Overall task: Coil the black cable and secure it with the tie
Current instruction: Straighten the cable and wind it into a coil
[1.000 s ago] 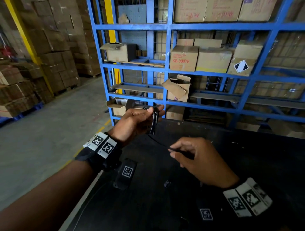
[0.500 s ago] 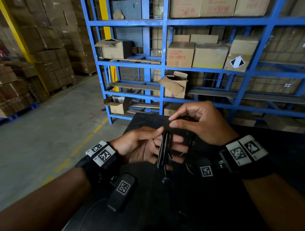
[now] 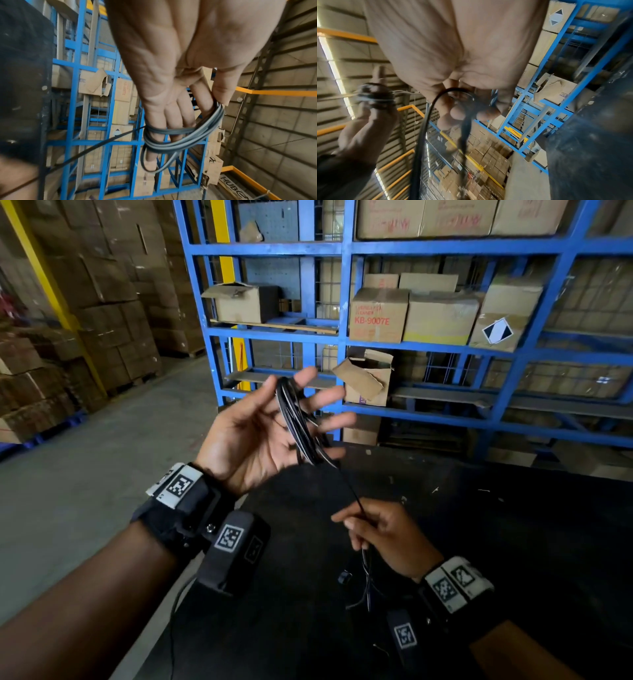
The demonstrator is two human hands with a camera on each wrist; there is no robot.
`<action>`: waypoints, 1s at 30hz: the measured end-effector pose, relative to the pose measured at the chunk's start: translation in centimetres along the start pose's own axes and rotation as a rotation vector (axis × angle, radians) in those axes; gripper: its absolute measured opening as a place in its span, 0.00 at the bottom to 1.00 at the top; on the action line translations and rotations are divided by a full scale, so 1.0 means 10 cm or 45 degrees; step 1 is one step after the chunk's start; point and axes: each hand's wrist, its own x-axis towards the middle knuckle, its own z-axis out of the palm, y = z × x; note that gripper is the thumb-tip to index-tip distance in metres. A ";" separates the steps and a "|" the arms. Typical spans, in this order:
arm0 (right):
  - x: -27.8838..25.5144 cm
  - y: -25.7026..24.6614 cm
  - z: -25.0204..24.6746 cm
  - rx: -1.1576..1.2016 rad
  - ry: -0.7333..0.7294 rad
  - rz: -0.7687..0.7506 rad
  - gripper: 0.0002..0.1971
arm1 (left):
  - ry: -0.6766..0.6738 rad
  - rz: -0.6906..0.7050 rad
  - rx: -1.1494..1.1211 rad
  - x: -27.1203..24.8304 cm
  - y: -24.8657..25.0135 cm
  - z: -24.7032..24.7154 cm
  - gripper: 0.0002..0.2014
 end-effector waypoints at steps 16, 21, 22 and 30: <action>-0.56 0.56 0.20 -0.442 -0.320 0.493 0.10 | 0.648 0.384 0.275 0.07 0.31 -0.39 0.23; -0.75 0.91 0.12 -0.976 -0.548 0.793 0.13 | 0.654 0.465 0.295 0.04 0.49 -0.34 0.19; -0.79 0.99 0.11 -1.006 -0.581 0.841 0.14 | 0.642 0.461 0.303 0.04 0.50 -0.32 0.19; -0.49 0.99 -0.08 -0.971 -0.281 0.622 0.30 | 0.519 0.245 0.362 0.08 0.16 -0.17 0.20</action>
